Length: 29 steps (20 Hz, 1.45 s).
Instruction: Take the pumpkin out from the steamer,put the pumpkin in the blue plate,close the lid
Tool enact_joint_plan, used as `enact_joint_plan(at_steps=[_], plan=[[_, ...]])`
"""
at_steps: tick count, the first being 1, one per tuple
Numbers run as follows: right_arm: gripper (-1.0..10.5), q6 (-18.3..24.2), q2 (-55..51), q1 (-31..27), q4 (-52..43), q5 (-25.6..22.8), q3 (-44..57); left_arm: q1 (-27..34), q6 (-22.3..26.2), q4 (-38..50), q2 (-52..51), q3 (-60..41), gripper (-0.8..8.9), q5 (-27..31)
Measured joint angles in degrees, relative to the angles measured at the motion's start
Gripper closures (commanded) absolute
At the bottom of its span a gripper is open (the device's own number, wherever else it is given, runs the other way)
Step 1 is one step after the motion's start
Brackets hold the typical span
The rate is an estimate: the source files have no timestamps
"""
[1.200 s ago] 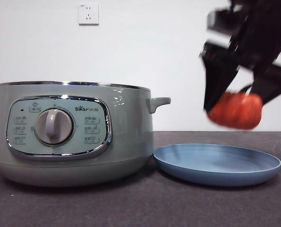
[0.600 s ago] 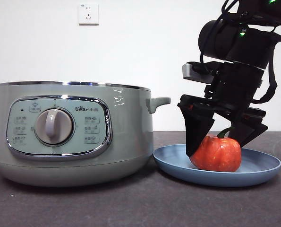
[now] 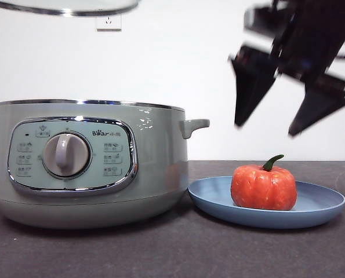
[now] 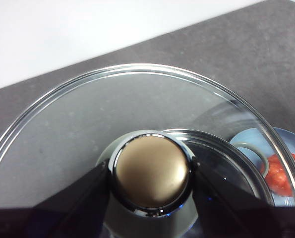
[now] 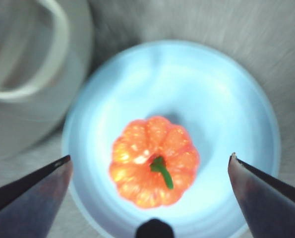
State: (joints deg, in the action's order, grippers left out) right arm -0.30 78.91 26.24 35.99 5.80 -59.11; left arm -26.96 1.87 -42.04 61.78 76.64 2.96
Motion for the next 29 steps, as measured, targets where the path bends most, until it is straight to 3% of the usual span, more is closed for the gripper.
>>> enact_joint_plan(at_steps=[11,15,29], plan=[[3.8,0.0,-23.5,0.0,0.7,-0.2,0.0,-0.1,0.0,1.0,15.4,0.0,8.22,-7.5],[3.8,0.0,-26.1,0.0,0.9,-3.0,0.0,-0.1,0.0,0.9,19.3,0.0,8.22,-8.5],[3.8,0.0,-26.8,0.0,2.1,-3.3,0.0,-0.1,0.1,-3.6,22.3,0.7,8.16,-9.4]])
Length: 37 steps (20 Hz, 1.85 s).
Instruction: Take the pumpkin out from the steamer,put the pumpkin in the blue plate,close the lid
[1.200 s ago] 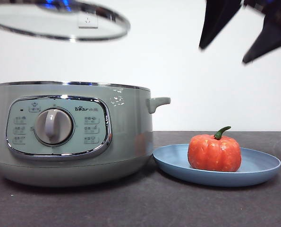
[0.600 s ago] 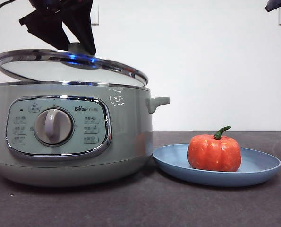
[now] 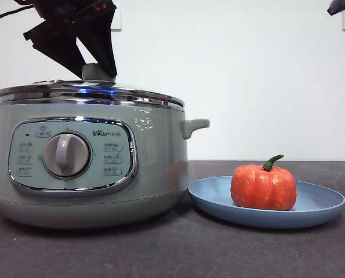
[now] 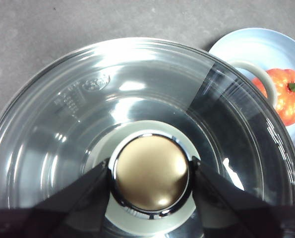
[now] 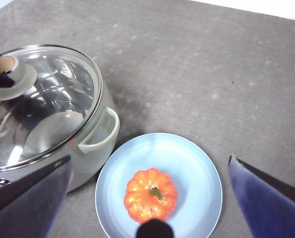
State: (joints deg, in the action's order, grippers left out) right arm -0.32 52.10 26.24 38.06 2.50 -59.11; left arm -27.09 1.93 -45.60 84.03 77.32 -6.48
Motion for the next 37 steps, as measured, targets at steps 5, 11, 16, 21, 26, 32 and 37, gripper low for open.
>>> enact_joint_plan(at_steps=[5,11,16,21,26,32,37], plan=[[3.8,0.0,0.0,0.0,0.0,0.0,0.0,-0.5,0.9,-1.1,0.1,0.5,5.20,1.9],[3.8,0.0,0.0,0.0,0.0,0.0,0.0,-0.8,1.8,-0.5,0.3,0.6,4.89,4.2],[3.8,0.0,0.0,0.0,0.0,0.0,0.0,-0.8,1.9,2.6,0.3,0.5,4.89,2.2],[3.9,-0.1,0.0,0.0,0.4,0.1,0.0,-0.8,1.4,3.8,-6.3,0.2,5.04,2.3],[9.6,-0.2,-0.6,0.0,6.4,0.0,0.0,-0.8,1.2,0.2,-21.1,0.2,8.21,2.4],[9.6,-0.2,-10.8,0.0,-0.4,-6.1,4.2,-0.8,1.3,1.9,-32.0,-5.6,8.21,9.5],[9.6,-1.2,-24.3,0.0,-10.7,-7.4,16.7,-0.8,1.3,13.7,-44.7,-25.8,8.21,9.5]])
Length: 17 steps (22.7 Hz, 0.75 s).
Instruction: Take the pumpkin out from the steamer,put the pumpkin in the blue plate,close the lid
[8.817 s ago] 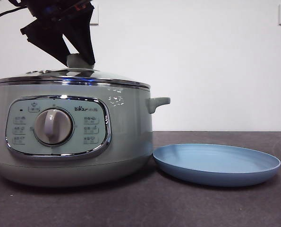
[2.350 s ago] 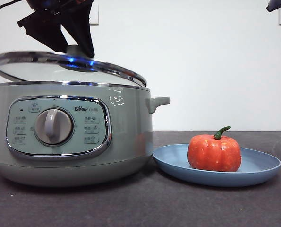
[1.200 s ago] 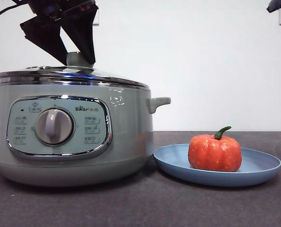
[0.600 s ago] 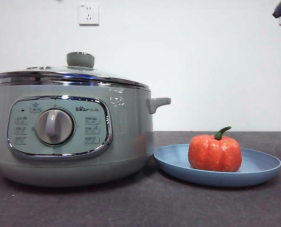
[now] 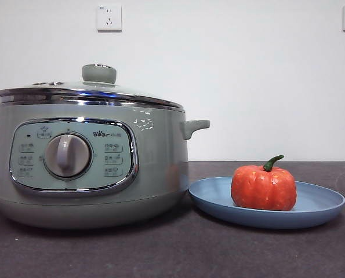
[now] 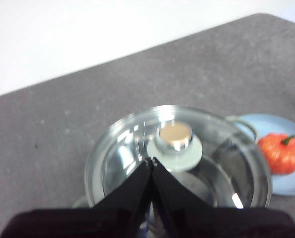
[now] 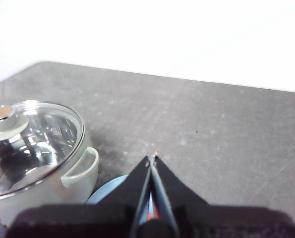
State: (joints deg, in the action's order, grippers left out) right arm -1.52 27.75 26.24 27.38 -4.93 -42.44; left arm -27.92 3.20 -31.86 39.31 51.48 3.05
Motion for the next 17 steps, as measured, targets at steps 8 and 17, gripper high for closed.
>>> enact_joint_plan(at_steps=[8,17], plan=[[9.5,-1.3,-1.1,0.0,0.0,0.0,1.2,0.0,-0.2,3.6,-4.8,-7.3,8.16,-0.2],[9.5,-1.3,-1.1,0.0,0.3,0.0,1.2,0.0,-0.2,3.2,-3.6,-7.3,8.16,-0.2]])
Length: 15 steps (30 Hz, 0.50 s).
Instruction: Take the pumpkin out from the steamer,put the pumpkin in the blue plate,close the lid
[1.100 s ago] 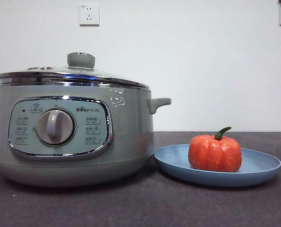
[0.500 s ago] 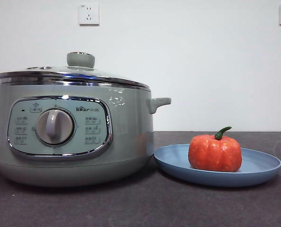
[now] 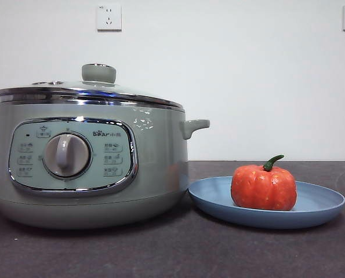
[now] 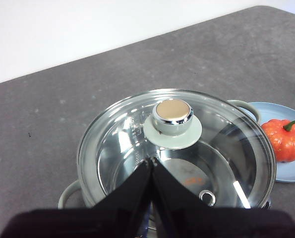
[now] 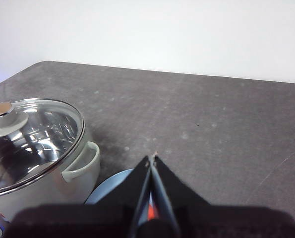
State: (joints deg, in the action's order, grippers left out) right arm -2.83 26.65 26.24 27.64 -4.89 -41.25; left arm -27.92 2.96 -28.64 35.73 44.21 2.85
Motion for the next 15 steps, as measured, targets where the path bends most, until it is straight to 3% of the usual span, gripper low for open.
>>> enact_joint_plan(at_steps=[5,9,13,15], plan=[[9.5,0.0,0.0,0.0,0.0,0.0,0.0,0.0,0.0,-0.4,0.2,0.0,8.16,0.0],[9.5,0.0,0.0,0.0,0.0,0.0,0.0,1.6,0.0,-6.1,-4.3,0.0,8.16,-0.1],[9.5,0.0,0.0,0.0,0.1,0.0,0.0,8.2,-1.1,-11.7,-13.4,-0.3,8.16,-0.3],[9.5,0.0,0.0,0.0,0.2,0.0,0.0,12.7,-2.4,-9.9,-17.5,-1.9,8.16,-0.3]])
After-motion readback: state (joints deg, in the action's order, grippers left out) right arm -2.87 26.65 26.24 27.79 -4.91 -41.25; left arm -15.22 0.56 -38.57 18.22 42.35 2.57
